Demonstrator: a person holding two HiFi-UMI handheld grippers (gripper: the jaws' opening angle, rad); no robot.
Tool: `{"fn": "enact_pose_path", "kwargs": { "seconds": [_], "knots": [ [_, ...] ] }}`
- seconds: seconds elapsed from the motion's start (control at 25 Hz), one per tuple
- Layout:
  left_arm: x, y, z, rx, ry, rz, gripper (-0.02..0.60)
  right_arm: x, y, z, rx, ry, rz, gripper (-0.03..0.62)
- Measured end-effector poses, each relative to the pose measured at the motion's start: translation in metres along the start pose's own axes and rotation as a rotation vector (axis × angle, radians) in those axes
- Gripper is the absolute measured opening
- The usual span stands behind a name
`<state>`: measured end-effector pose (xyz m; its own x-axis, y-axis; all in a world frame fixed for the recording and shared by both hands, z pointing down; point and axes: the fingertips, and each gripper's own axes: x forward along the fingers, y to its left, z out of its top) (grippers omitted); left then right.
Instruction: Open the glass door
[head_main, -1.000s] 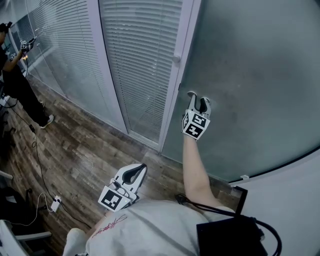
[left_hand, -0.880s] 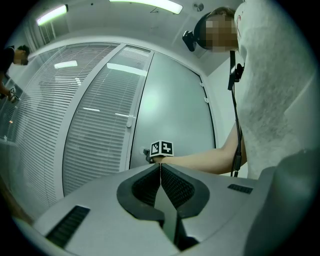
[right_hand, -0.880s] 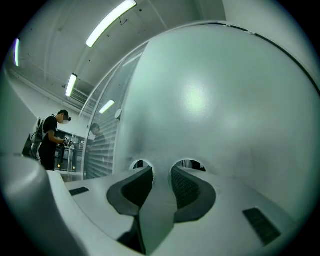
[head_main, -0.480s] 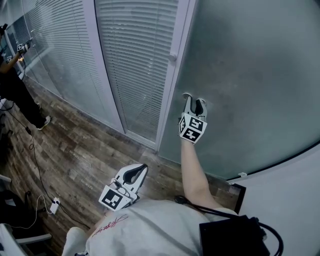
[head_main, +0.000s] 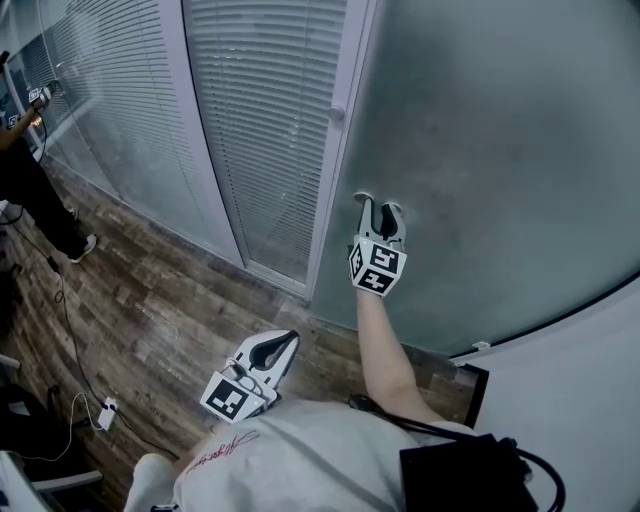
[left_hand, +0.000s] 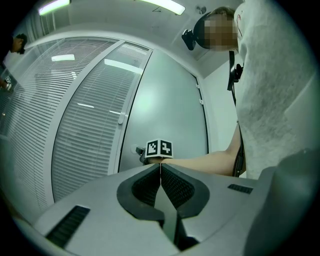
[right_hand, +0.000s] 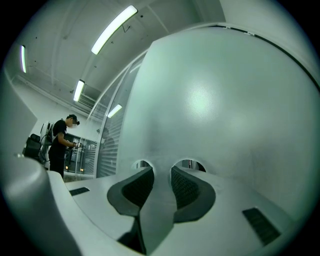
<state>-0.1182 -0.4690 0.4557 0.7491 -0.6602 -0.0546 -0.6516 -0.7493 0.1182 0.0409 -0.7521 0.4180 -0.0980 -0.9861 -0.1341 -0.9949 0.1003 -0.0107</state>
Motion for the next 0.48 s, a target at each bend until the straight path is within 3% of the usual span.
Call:
{"fn": "enact_pose_path", "kwargs": {
  "seconds": [0.48],
  "knots": [
    [-0.006,-0.021,0.000,0.005,-0.003,-0.034,0.018,-0.025,0.012,0.003,0.000,-0.005,0.046,0.118]
  ]
}}
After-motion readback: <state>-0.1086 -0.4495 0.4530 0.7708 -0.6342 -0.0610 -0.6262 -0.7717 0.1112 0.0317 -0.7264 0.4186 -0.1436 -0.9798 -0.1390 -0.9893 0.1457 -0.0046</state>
